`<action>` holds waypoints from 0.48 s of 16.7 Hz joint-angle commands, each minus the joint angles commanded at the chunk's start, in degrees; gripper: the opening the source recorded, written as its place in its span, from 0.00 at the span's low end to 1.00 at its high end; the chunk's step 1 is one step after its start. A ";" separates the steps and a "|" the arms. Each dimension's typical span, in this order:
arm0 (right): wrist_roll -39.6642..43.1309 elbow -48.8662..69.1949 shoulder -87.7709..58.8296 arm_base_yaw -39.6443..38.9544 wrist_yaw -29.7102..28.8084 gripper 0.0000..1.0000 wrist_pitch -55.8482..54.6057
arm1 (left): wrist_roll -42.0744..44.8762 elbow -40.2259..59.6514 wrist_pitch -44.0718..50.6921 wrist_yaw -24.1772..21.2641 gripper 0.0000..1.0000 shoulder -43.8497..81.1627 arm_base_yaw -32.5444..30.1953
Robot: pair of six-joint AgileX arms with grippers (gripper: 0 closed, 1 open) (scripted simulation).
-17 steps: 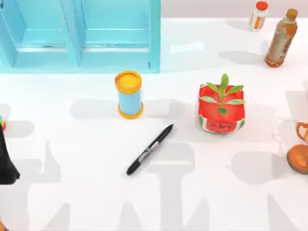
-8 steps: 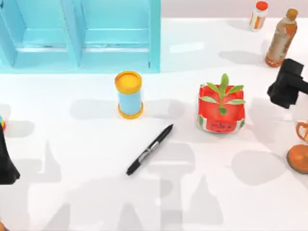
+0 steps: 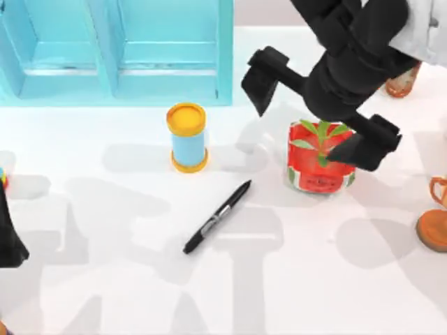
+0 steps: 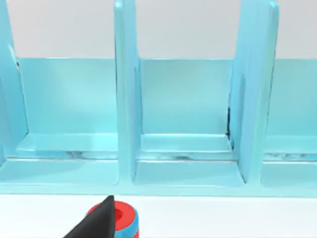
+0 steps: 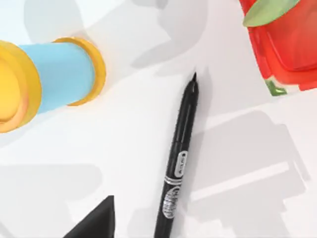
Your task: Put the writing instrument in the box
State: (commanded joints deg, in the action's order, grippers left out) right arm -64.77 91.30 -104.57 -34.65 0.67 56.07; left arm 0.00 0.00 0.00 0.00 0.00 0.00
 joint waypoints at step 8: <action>-16.40 23.84 -26.23 -7.81 -0.36 1.00 12.47 | 0.00 0.00 0.00 0.00 1.00 0.00 0.00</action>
State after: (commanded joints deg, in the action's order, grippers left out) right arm -81.17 115.14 -130.79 -42.46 0.31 68.54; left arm 0.00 0.00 0.00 0.00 0.00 0.00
